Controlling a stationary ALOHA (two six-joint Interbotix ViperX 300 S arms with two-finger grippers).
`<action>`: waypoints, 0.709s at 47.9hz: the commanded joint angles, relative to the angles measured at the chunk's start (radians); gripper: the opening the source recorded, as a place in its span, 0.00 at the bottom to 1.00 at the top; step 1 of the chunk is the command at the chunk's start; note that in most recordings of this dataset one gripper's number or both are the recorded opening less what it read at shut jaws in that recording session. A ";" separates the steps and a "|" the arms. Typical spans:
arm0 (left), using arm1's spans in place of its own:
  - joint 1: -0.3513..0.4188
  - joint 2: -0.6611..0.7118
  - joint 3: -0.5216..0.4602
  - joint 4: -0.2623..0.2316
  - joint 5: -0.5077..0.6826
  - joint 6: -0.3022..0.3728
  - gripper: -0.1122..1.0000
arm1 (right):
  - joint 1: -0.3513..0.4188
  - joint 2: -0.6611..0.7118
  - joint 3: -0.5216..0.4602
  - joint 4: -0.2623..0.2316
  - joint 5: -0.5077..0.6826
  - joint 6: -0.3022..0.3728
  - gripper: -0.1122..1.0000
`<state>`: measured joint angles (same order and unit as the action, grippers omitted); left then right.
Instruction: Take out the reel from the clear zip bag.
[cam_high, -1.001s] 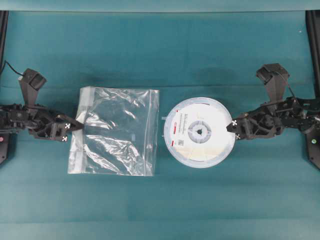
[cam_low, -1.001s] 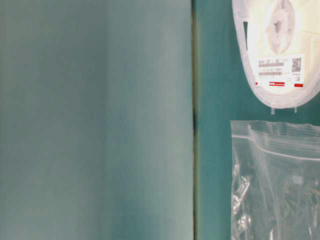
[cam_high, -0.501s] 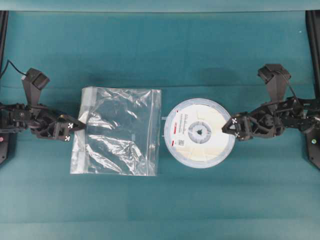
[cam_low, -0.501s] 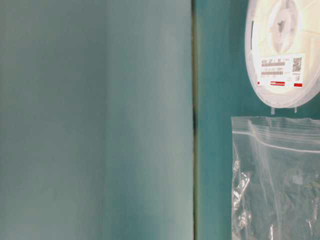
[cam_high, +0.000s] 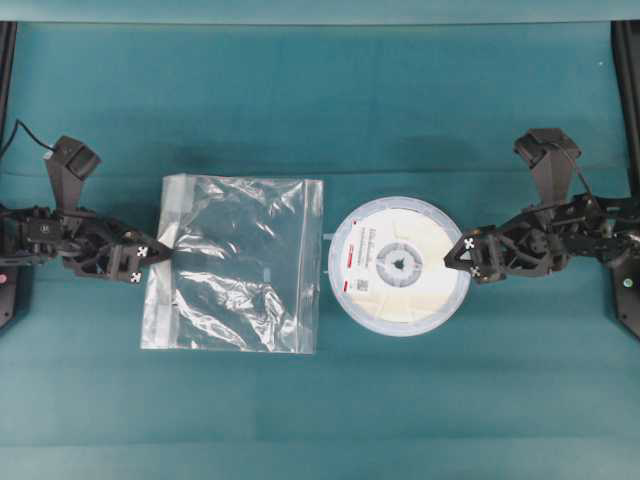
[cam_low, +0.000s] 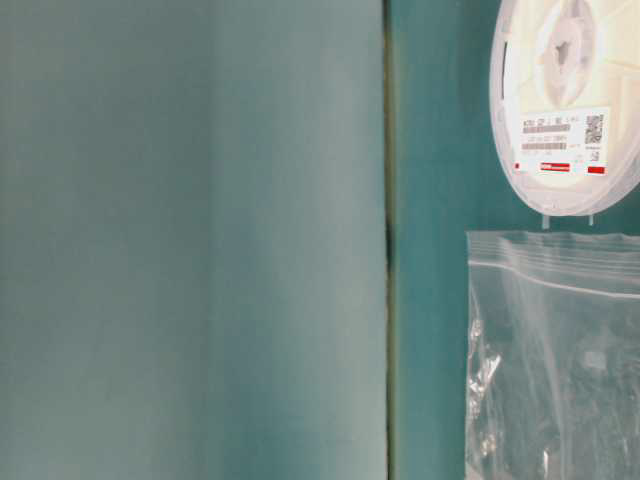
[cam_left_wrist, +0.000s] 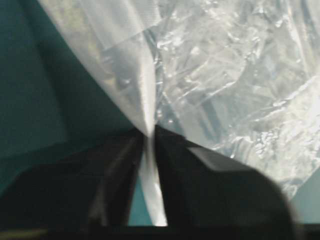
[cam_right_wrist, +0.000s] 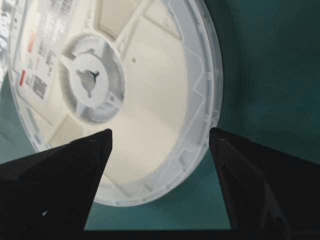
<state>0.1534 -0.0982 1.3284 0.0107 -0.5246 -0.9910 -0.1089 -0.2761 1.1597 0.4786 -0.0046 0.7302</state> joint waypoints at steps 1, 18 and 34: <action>-0.002 -0.006 -0.011 0.002 -0.003 0.003 0.48 | 0.000 -0.009 -0.018 -0.005 0.008 -0.011 0.90; -0.002 -0.055 -0.023 0.002 -0.003 0.002 0.89 | 0.000 -0.044 -0.026 -0.006 0.034 -0.037 0.90; -0.003 -0.241 -0.051 0.011 0.311 0.012 0.89 | -0.002 -0.124 -0.020 -0.029 0.069 -0.040 0.90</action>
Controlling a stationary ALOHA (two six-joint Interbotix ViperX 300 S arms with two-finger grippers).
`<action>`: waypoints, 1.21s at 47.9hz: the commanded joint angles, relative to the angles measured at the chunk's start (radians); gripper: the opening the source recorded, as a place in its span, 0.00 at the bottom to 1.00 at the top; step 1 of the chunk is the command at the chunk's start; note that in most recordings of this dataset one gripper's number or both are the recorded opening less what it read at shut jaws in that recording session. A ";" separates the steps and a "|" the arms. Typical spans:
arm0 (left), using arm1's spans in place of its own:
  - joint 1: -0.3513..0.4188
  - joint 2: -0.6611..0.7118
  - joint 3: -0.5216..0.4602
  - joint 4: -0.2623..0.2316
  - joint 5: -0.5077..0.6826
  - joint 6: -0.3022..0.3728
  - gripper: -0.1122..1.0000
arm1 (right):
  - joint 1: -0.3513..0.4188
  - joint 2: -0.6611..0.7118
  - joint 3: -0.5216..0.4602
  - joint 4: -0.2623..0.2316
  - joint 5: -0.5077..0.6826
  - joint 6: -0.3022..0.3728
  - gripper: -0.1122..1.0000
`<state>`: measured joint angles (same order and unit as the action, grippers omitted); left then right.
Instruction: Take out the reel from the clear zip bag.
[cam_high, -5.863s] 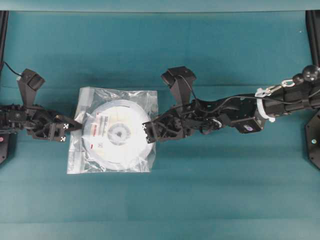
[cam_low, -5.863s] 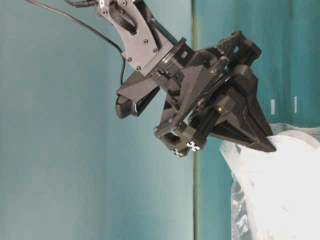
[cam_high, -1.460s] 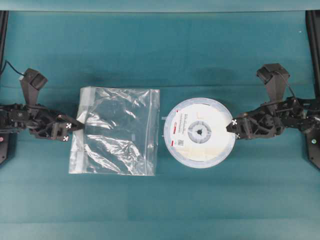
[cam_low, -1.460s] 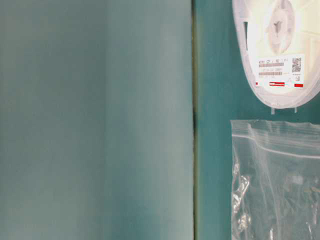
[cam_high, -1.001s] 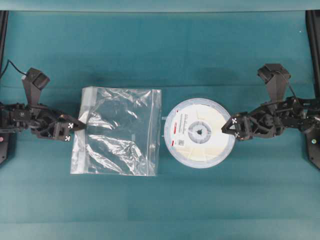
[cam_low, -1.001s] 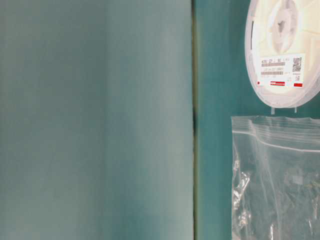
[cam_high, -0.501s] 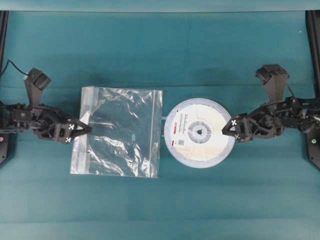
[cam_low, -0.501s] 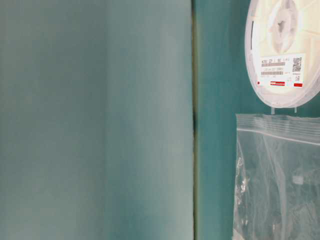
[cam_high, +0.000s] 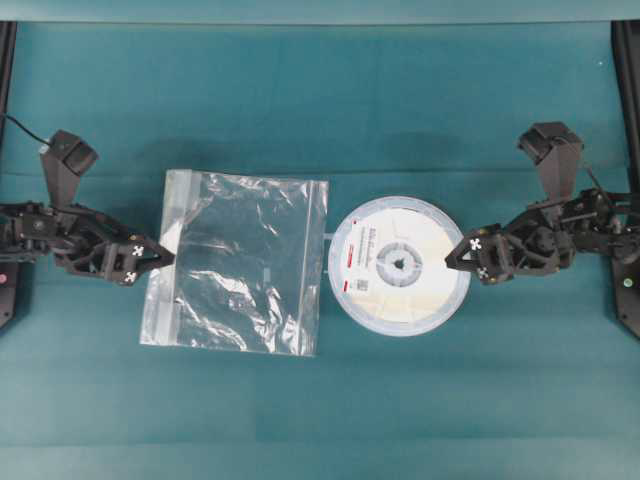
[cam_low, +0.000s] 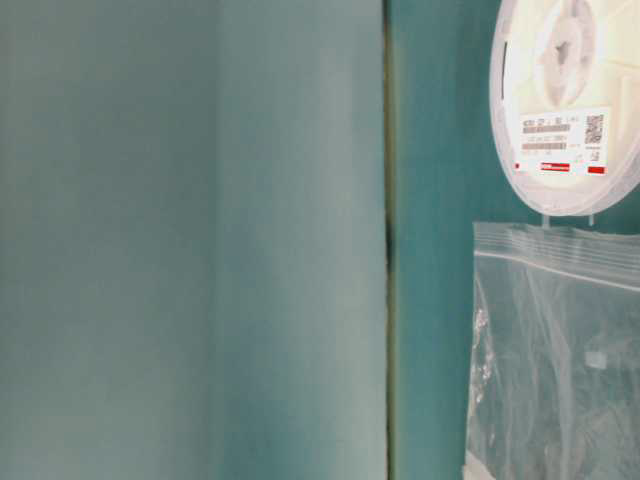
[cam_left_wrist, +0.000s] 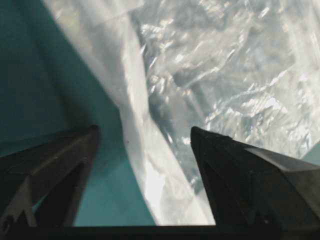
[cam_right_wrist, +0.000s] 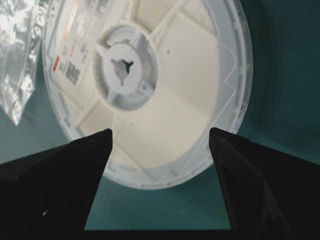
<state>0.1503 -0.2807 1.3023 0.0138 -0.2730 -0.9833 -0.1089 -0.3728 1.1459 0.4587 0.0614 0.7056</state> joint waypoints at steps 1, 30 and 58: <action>0.002 -0.078 -0.028 0.008 0.074 0.008 0.89 | -0.002 -0.032 -0.006 -0.014 0.003 -0.015 0.90; -0.040 -0.551 -0.092 0.008 0.350 0.245 0.88 | 0.000 -0.147 -0.064 -0.273 0.032 -0.020 0.90; -0.092 -0.715 -0.132 0.008 0.433 0.614 0.88 | 0.055 -0.293 -0.081 -0.742 0.020 -0.035 0.90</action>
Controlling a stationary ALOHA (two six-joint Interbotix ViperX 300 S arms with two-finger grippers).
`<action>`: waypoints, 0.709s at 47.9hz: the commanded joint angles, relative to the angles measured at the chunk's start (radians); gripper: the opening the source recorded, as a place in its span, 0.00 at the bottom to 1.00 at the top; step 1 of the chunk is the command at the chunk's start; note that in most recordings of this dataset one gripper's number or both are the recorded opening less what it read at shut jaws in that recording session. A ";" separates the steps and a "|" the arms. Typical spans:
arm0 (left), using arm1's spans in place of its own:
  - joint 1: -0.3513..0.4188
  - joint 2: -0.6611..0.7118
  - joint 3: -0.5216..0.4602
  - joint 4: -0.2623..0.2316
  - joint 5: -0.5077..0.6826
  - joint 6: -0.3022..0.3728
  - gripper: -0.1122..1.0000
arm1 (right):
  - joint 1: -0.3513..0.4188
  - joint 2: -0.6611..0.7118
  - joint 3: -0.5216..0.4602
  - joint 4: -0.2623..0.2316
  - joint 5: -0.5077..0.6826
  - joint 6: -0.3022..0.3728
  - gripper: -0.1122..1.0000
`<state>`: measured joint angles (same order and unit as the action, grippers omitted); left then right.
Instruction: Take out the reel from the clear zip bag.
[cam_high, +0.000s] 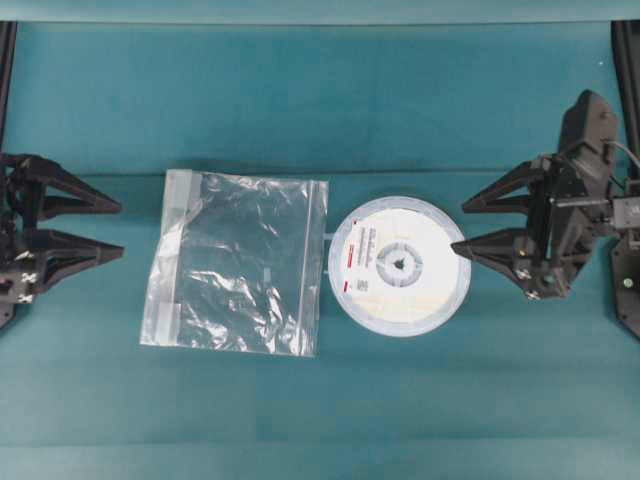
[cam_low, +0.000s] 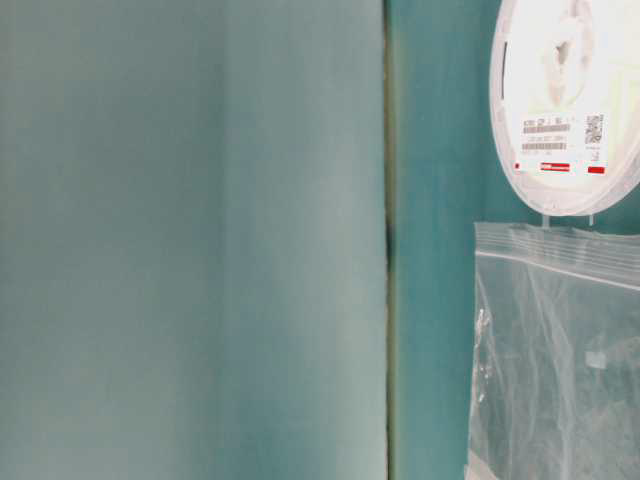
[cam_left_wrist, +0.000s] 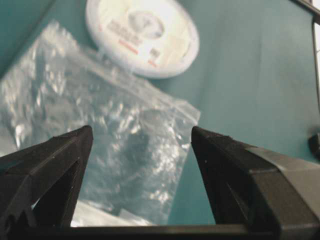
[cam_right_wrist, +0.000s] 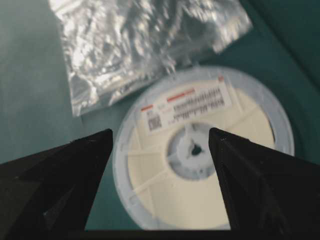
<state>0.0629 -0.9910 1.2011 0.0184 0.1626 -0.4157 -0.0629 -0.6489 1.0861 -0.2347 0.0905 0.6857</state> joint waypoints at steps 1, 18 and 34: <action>-0.003 -0.008 -0.031 0.003 -0.003 0.061 0.88 | 0.012 -0.020 -0.020 -0.061 -0.009 -0.015 0.90; -0.005 -0.044 -0.040 0.003 -0.002 0.146 0.88 | 0.038 -0.086 -0.025 -0.193 -0.031 -0.014 0.90; -0.005 -0.051 -0.041 0.003 -0.006 0.152 0.88 | 0.046 -0.114 -0.023 -0.202 -0.051 -0.015 0.90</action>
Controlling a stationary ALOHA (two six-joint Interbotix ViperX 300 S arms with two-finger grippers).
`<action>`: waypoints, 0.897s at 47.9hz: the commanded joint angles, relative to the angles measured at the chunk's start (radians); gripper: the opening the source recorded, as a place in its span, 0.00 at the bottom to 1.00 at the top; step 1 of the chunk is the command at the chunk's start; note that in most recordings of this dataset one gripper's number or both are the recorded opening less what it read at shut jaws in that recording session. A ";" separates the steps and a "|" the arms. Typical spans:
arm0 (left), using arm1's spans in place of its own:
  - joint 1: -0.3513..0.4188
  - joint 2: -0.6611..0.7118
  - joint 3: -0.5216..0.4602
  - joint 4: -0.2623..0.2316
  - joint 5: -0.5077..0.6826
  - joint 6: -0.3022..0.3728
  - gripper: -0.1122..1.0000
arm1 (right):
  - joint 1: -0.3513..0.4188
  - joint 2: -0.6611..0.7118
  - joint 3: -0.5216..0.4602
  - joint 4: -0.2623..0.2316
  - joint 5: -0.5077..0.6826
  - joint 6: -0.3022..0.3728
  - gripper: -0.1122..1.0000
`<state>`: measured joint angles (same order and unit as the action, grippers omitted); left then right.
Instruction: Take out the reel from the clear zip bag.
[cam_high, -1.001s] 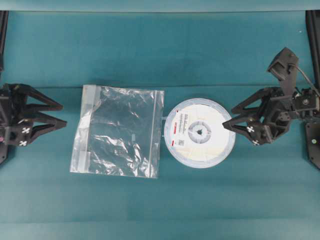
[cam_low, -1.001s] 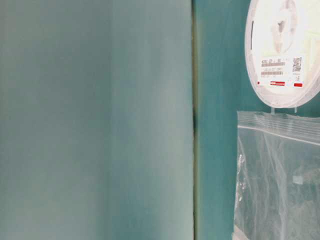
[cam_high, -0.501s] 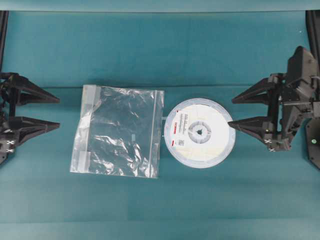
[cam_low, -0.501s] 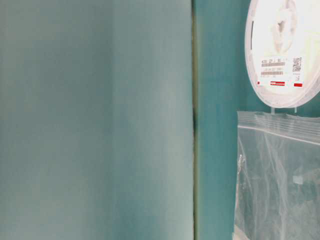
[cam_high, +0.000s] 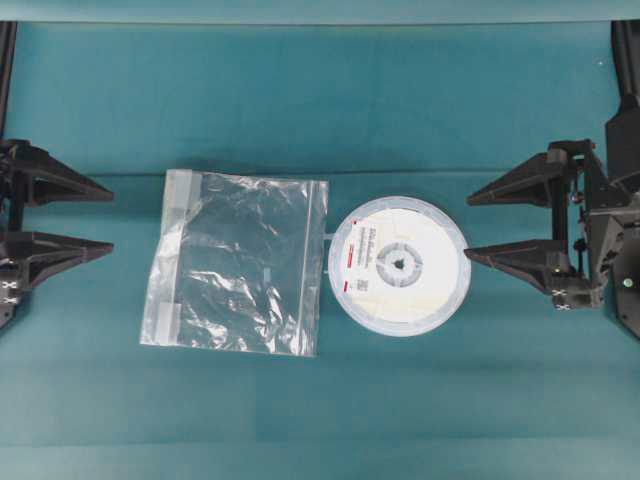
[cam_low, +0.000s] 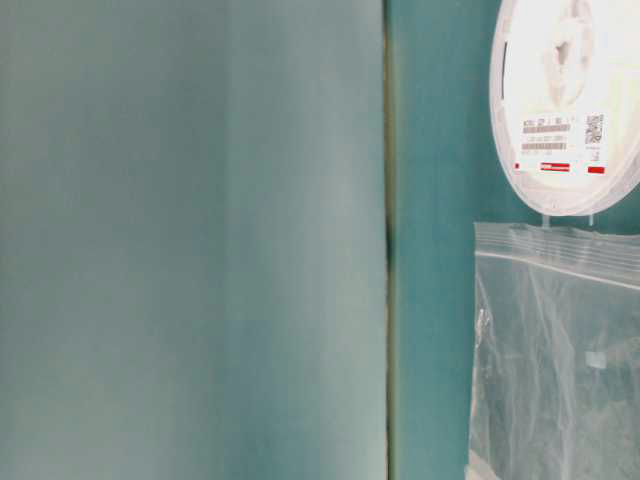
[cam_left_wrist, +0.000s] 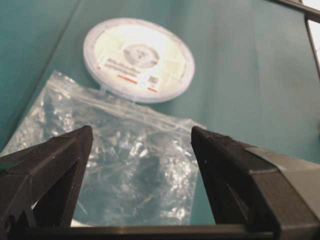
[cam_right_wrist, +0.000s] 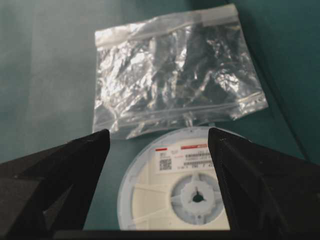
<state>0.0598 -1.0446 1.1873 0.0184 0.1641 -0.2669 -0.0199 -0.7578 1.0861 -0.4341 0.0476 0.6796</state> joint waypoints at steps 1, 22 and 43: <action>-0.003 0.003 -0.028 0.003 -0.008 0.003 0.88 | 0.003 -0.005 -0.023 -0.003 -0.008 -0.009 0.90; -0.009 0.002 -0.028 0.003 -0.012 0.005 0.88 | 0.003 -0.008 -0.021 -0.003 -0.009 -0.009 0.90; -0.017 -0.003 -0.031 0.003 -0.006 0.031 0.87 | 0.018 -0.006 -0.021 -0.003 0.000 -0.009 0.90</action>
<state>0.0445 -1.0523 1.1858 0.0199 0.1611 -0.2393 -0.0061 -0.7655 1.0861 -0.4341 0.0476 0.6796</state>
